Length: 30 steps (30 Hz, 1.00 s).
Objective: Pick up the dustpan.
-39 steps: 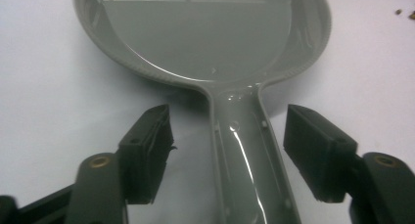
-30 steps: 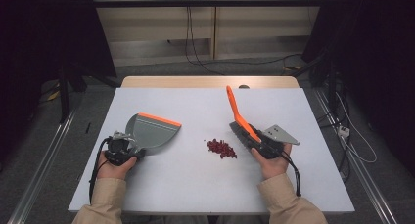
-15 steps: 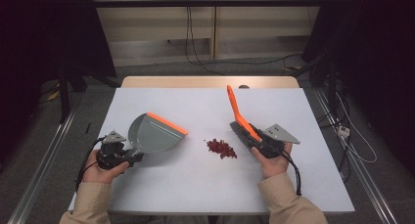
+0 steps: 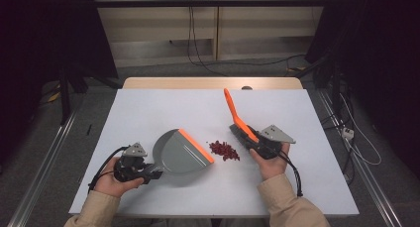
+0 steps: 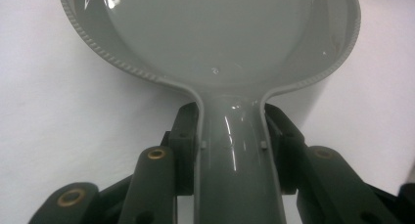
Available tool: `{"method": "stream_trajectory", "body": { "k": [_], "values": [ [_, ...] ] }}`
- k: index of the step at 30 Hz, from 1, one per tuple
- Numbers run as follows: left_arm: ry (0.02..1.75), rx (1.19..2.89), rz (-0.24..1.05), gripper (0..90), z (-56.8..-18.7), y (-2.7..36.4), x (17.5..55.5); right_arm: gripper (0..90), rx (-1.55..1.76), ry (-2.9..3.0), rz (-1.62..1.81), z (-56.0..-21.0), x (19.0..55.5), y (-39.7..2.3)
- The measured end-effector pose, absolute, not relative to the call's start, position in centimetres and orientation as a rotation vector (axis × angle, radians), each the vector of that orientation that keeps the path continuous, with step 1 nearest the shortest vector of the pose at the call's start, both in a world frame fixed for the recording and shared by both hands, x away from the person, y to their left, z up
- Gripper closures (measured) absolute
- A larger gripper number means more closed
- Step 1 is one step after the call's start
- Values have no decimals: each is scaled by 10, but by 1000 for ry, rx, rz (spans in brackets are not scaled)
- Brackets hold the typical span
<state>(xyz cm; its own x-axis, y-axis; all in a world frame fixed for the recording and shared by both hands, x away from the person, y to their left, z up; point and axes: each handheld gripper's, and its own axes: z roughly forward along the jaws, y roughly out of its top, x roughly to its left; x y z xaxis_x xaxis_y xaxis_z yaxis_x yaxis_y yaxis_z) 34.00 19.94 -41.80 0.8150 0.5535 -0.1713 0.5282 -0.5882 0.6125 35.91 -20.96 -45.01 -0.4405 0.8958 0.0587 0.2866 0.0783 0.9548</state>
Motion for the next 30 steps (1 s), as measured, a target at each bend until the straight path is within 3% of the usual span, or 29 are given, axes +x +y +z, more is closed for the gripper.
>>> {"method": "stream_trajectory", "body": {
  "k": [12, 30],
  "values": [
    [681, 2385, -2, 630, -424, 176, 336, 713, 1135, 1821, 1295, -458, 364, -200],
    [651, 2400, -30, 612, -435, 166, 333, 711, 1029, 1891, 1263, -461, 358, -172]
  ]
}}
